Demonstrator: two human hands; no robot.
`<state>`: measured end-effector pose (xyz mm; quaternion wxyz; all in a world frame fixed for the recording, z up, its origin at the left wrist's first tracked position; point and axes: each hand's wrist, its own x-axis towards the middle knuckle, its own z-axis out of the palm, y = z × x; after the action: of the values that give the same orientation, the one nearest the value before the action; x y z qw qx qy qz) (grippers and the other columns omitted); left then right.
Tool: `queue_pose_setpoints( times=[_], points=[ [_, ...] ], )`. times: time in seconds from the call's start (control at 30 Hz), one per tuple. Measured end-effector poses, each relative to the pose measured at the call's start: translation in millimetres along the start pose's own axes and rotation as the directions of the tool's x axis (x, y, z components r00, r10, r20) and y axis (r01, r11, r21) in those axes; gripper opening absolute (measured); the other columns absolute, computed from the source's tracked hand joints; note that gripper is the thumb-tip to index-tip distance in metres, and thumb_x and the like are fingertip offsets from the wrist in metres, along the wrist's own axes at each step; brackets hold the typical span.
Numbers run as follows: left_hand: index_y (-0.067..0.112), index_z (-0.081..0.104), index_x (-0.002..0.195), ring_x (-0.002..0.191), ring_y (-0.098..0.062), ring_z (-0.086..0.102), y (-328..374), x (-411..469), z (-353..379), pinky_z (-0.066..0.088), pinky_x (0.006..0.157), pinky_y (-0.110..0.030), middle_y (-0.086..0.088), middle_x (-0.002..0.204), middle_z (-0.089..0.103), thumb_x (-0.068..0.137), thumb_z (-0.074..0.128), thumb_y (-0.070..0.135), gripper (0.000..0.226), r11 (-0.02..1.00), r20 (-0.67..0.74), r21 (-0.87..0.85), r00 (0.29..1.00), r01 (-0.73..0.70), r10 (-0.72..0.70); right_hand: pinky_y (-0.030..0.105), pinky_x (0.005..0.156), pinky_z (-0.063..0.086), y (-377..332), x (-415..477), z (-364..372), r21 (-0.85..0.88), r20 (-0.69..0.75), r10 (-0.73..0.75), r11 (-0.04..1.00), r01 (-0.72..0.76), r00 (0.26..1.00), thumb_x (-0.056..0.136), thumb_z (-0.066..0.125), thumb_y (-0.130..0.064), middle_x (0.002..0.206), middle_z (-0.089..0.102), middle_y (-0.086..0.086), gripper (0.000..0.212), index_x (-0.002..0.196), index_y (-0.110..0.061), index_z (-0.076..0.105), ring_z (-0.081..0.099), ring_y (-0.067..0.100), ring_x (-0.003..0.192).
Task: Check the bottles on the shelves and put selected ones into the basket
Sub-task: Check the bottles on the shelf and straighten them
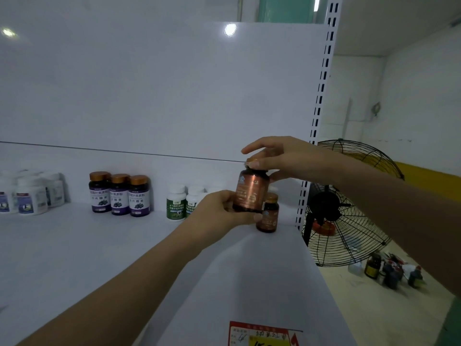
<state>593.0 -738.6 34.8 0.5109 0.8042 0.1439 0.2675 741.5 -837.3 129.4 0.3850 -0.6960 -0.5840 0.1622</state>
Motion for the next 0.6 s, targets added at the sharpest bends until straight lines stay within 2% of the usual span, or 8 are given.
queue_pose_setpoints(
  times=[0.07, 0.17, 0.3, 0.4, 0.47, 0.5, 0.57, 0.6],
  points=[
    [0.029, 0.061, 0.102, 0.081, 0.002, 0.064, -4, 1, 1, 0.045, 0.061, -0.010, 0.013, 0.092, 0.069, 0.071, 0.081, 0.024, 0.037, 0.999, -0.047, -0.018, 0.999, -0.027, 0.026, 0.013, 0.073, 0.054, 2, -5, 6, 0.011, -0.029, -0.019, 1.000, 0.019, 0.999, 0.084, 0.069, -0.028, 0.113, 0.066, -0.007, 0.038, 0.121, -0.024, 0.060, 0.064, 0.005, 0.101],
    [0.027, 0.058, 0.100, 0.079, 0.004, 0.063, -10, 6, 3, 0.049, 0.062, -0.007, 0.015, 0.090, 0.068, 0.066, 0.083, 0.012, 0.045, 0.993, -0.165, -0.049, 0.981, -0.107, 0.098, 0.012, 0.080, 0.050, 4, -14, 18, -0.085, -0.089, -0.135, 0.988, 0.127, 0.987, 0.078, 0.076, -0.029, 0.108, 0.068, -0.013, 0.038, 0.114, -0.026, 0.065, 0.062, -0.004, 0.100],
    [0.031, 0.056, 0.106, 0.086, 0.011, 0.060, -13, 16, 6, 0.042, 0.066, 0.001, 0.026, 0.094, 0.061, 0.067, 0.080, 0.002, 0.054, 0.958, -0.359, 0.037, 0.891, -0.283, 0.277, 0.012, 0.093, 0.047, 7, -25, 33, -0.139, -0.219, -0.304, 0.950, 0.278, 0.927, 0.071, 0.082, -0.019, 0.111, 0.064, -0.015, 0.049, 0.115, -0.024, 0.061, 0.058, -0.003, 0.107],
    [0.039, 0.054, 0.110, 0.094, 0.024, 0.053, -8, 23, 8, 0.038, 0.077, 0.003, 0.032, 0.101, 0.056, 0.070, 0.079, 0.005, 0.058, 0.890, -0.424, 0.151, 0.785, -0.430, 0.452, 0.017, 0.095, 0.047, 12, -34, 41, -0.382, -0.307, -0.566, 0.810, 0.445, 0.766, 0.071, 0.082, -0.017, 0.114, 0.062, -0.007, 0.051, 0.117, -0.014, 0.060, 0.057, 0.003, 0.109],
    [0.049, 0.048, 0.109, 0.095, 0.026, 0.050, -5, 28, 11, 0.037, 0.080, 0.004, 0.037, 0.103, 0.051, 0.070, 0.080, 0.007, 0.066, 0.860, -0.428, 0.232, 0.746, -0.454, 0.510, 0.020, 0.093, 0.048, 16, -36, 45, -0.550, -0.305, -0.714, 0.672, 0.496, 0.630, 0.073, 0.081, -0.016, 0.113, 0.063, 0.003, 0.048, 0.116, -0.004, 0.061, 0.058, 0.010, 0.107],
    [0.052, 0.045, 0.109, 0.096, 0.024, 0.050, -4, 30, 13, 0.036, 0.081, 0.004, 0.039, 0.104, 0.049, 0.070, 0.080, 0.006, 0.069, 0.849, -0.426, 0.265, 0.734, -0.457, 0.529, 0.021, 0.093, 0.048, 18, -37, 44, -0.590, -0.307, -0.747, 0.635, 0.498, 0.589, 0.074, 0.080, -0.017, 0.113, 0.064, 0.007, 0.048, 0.116, -0.001, 0.062, 0.058, 0.013, 0.107],
    [0.050, 0.045, 0.111, 0.102, 0.019, 0.046, -1, 34, 13, 0.034, 0.083, 0.005, 0.039, 0.105, 0.047, 0.070, 0.081, 0.009, 0.069, 0.824, -0.408, 0.313, 0.717, -0.472, 0.566, 0.020, 0.094, 0.047, 19, -39, 40, -0.619, -0.307, -0.771, 0.607, 0.498, 0.558, 0.076, 0.078, -0.020, 0.115, 0.063, 0.007, 0.048, 0.116, 0.000, 0.061, 0.057, 0.013, 0.108],
    [0.047, 0.047, 0.113, 0.102, 0.019, 0.046, 1, 34, 12, 0.034, 0.083, 0.006, 0.038, 0.105, 0.048, 0.070, 0.081, 0.012, 0.065, 0.817, -0.388, 0.320, 0.720, -0.480, 0.575, 0.019, 0.094, 0.046, 18, -40, 37, -0.613, -0.307, -0.762, 0.617, 0.494, 0.570, 0.076, 0.078, -0.023, 0.116, 0.062, 0.003, 0.050, 0.118, -0.003, 0.060, 0.057, 0.010, 0.109]
  ],
)
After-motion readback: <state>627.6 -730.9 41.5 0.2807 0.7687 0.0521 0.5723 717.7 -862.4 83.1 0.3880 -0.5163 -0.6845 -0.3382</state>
